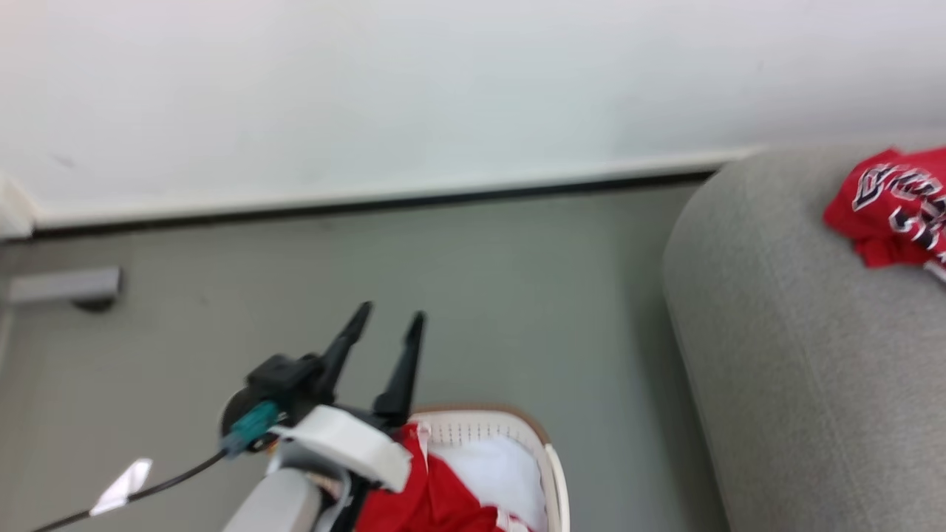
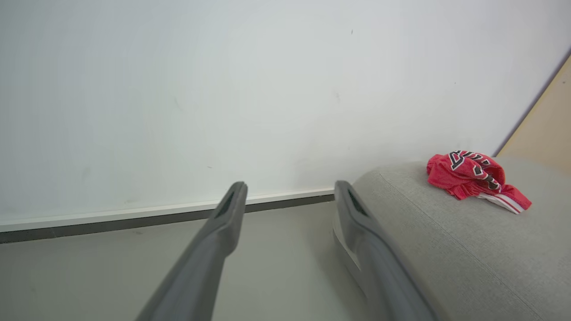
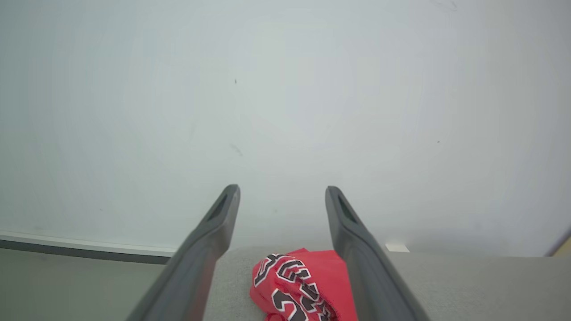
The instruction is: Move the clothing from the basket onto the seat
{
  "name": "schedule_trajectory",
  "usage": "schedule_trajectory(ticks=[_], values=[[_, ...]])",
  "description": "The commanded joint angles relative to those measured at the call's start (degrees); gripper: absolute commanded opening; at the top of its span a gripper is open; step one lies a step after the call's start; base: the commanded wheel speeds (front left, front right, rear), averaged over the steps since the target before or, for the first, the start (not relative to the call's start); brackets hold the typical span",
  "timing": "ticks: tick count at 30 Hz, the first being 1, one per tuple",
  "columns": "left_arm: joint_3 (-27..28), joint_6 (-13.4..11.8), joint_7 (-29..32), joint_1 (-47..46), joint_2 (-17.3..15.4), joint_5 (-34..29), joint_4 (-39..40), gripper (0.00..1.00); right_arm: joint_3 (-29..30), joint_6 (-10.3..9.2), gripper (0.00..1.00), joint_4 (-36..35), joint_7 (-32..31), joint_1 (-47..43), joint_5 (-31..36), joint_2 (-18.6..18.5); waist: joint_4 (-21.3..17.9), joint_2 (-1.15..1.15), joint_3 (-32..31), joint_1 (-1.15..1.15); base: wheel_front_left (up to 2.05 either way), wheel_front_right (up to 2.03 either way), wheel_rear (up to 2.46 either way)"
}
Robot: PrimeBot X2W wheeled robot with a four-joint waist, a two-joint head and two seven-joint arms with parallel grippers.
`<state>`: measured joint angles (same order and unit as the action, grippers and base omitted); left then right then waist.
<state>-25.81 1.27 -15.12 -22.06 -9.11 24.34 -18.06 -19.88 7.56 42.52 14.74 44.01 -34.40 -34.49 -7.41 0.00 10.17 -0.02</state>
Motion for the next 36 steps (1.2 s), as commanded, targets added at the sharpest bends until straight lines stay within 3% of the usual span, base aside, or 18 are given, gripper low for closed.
schedule_trajectory(ticks=[1, 5, 12, 16, 23, 36], values=[[1.49, -0.84, -0.04, 1.98, -0.85, -0.37, 0.30, 1.00, 0.29, -0.14, 1.00, -2.41, 0.40, -3.18, -0.39, 0.72, -0.36, 0.00, -6.65, 0.02, 0.00, 0.00, 0.00], [5.17, -2.26, -0.04, 5.47, -2.13, -0.69, 1.19, 1.00, 3.43, -0.14, 1.00, -9.93, 0.43, -9.35, 0.68, 3.25, 1.06, 0.00, -10.12, 0.02, 0.00, 0.00, 0.00], [11.75, -3.72, -0.04, 11.85, -2.32, -1.81, 3.47, 1.00, 9.38, -0.14, 1.00, -21.07, 0.38, -23.10, 6.62, 11.13, 3.13, 0.00, -12.75, 0.02, 0.00, 0.00, 0.00], [15.30, -4.07, -0.04, 15.54, -1.32, -4.70, 5.67, 1.00, 12.87, -0.14, 1.00, -25.94, 0.38, -29.89, 10.86, 16.51, 4.25, 0.00, -12.93, 0.02, 0.00, 0.00, 0.00], [21.21, -2.42, -0.04, 19.58, 2.35, -8.86, 9.14, 1.00, 15.75, -0.14, 1.00, -31.92, 0.38, -39.08, 16.52, 24.68, 5.81, 0.00, -12.71, 0.02, 0.00, 0.00, 0.00], [26.34, 1.52, -0.04, 20.72, 5.53, -13.59, 8.10, 1.00, 13.46, -0.14, 1.00, -33.39, 0.38, -38.45, 19.15, 27.52, 5.50, 0.00, -11.50, 0.02, 0.00, 0.00, 0.00]])
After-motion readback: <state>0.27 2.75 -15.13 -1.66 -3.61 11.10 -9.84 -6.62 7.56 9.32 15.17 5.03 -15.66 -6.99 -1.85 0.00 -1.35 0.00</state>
